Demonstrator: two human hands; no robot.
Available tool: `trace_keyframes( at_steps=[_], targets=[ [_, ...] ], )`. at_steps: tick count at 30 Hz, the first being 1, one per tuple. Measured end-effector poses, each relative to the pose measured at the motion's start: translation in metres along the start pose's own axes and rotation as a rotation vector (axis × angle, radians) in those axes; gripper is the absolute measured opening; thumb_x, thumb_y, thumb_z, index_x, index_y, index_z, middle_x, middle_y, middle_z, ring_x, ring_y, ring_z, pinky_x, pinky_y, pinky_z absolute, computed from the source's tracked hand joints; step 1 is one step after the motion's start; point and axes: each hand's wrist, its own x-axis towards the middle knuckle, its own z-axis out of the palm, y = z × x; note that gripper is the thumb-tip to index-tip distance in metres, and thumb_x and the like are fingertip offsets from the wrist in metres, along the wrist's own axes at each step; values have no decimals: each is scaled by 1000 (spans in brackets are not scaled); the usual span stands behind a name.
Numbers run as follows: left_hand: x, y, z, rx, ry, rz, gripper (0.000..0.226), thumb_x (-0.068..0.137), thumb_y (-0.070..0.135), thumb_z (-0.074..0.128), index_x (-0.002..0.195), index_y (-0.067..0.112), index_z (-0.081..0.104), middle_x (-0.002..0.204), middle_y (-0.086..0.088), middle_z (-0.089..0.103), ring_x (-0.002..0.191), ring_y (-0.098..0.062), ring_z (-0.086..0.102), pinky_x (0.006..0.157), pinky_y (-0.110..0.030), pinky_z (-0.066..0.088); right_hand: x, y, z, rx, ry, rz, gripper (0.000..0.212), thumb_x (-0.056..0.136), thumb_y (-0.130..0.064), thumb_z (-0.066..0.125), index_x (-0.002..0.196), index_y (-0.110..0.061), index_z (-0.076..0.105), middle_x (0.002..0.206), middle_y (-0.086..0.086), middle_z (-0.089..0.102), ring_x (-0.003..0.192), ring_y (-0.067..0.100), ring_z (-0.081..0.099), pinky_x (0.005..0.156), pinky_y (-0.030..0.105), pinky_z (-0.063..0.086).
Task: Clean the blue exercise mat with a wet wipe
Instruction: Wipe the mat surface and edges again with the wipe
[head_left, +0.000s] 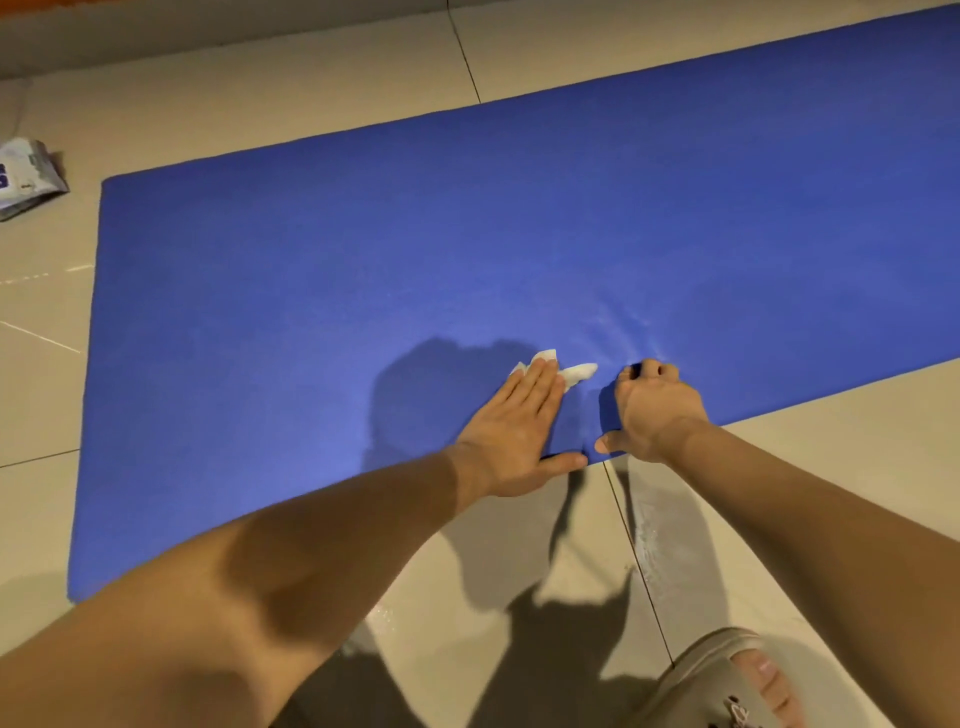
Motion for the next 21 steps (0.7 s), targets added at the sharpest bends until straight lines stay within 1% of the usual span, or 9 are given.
trace_keyframes(
  at_steps=[1, 5, 8, 10, 13, 14, 17, 19, 21],
  targets=[
    [-2, 2, -1, 12, -4, 23, 97, 100, 67, 40, 157, 29, -28, 171, -1, -13, 156, -16, -20, 129, -45, 1, 1, 0, -2, 0, -9, -2, 101, 77, -69, 72, 147, -5, 36, 147, 19, 35, 137, 38, 35, 91, 38, 50],
    [-79, -18, -7, 94, -88, 137, 96, 101, 61, 47, 163, 10, -7, 172, -5, -6, 158, -24, -13, 128, -47, 7, 1, -3, -8, -24, -27, -4, 96, 79, -67, 73, 143, -4, 41, 144, 20, 36, 135, 39, 37, 85, 38, 52],
    [-146, -41, -6, 133, -120, 110, 105, 96, 64, 55, 161, 0, 3, 171, -13, -3, 158, -30, -4, 126, -51, 19, -1, 1, -4, -2, -12, 9, 100, 78, -69, 72, 145, -3, 38, 142, 18, 36, 135, 38, 36, 74, 36, 49],
    [-165, -50, -7, 132, -96, 103, 111, 91, 69, 60, 161, -2, 9, 170, -17, 3, 158, -30, 2, 123, -52, 24, -2, 2, 0, -3, 18, 4, 102, 78, -71, 70, 146, -3, 36, 142, 17, 37, 134, 37, 37, 75, 36, 49],
    [-139, -46, -14, 245, -255, 63, 115, 91, 80, 40, 161, 4, -12, 170, -13, -16, 156, -25, -18, 128, -47, 10, -1, 1, 2, -18, 41, 9, 102, 77, -71, 71, 145, -3, 37, 141, 18, 38, 133, 38, 38, 79, 37, 49],
    [-121, -41, -16, 251, -241, 81, 114, 91, 82, 36, 161, 7, -14, 170, -9, -17, 156, -24, -20, 128, -45, 6, 0, 0, 2, -18, 38, 9, 101, 76, -71, 72, 144, -3, 39, 140, 18, 39, 132, 38, 39, 78, 37, 48],
    [-54, -19, -9, 133, -178, 106, 113, 90, 83, 39, 162, 12, -11, 171, -4, -14, 155, -21, -21, 128, -41, -4, 2, -1, 3, -12, 31, 7, 99, 75, -69, 74, 142, -4, 41, 137, 17, 40, 128, 37, 41, 75, 37, 45],
    [-10, -4, 0, 202, -188, 102, 113, 91, 82, 36, 162, 4, -6, 170, -14, -14, 155, -25, -22, 128, -45, 0, 3, 0, 4, -8, 40, 5, 98, 75, -70, 73, 142, -6, 41, 137, 16, 40, 127, 36, 42, 81, 36, 48],
    [11, 4, 3, 237, -200, 98, 110, 93, 79, 35, 162, 2, -3, 169, -17, -14, 155, -27, -20, 127, -45, 2, 3, 2, 4, -6, 51, -8, 97, 76, -72, 71, 142, -8, 41, 136, 15, 40, 125, 34, 42, 86, 36, 49]
  ],
)
